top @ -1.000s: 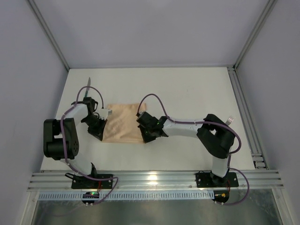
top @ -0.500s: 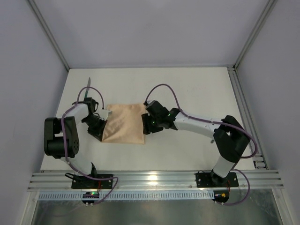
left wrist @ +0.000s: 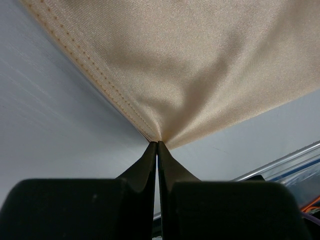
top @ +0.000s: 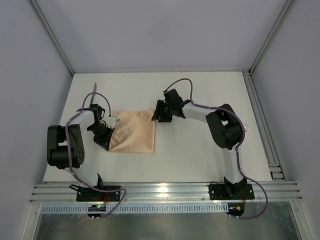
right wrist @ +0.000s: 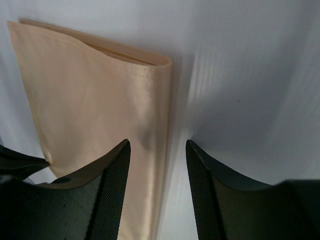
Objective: Fold the napkin into a case and place the utensils inside
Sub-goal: Fold the rectangle-folded napkin at the center of the board.
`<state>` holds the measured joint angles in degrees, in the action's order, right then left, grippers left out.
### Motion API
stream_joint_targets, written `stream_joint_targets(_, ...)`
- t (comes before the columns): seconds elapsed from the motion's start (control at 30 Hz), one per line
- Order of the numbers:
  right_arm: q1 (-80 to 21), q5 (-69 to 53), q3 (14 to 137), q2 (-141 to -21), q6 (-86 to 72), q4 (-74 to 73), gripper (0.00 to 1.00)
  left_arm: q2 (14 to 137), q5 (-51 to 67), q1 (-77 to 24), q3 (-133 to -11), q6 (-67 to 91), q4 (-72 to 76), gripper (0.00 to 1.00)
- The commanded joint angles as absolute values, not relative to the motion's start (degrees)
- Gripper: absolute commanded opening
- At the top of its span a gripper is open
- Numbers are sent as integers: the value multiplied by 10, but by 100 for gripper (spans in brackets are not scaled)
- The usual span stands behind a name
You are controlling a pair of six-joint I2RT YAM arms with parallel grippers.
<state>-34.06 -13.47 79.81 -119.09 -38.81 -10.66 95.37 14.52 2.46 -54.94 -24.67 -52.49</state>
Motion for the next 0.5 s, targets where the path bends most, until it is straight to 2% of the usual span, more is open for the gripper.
stream_joint_targets(0.0, -341, -172, 835, -1218, -440, -41, 52, 952, 142, 23, -541, -256, -498, 2)
stream_joint_targets(0.3, -328, -138, 820, -1248, -496, -11, 23, 955, 125, 23, -533, -259, -490, 2)
stream_joint_targets(0.4, -329, -143, 788, -1229, -497, 25, 19, 957, 126, 23, -534, -260, -485, 1)
stream_joint_targets(0.47, -328, -137, 755, -1215, -498, 44, 12, 965, 126, 23, -539, -261, -483, 1)
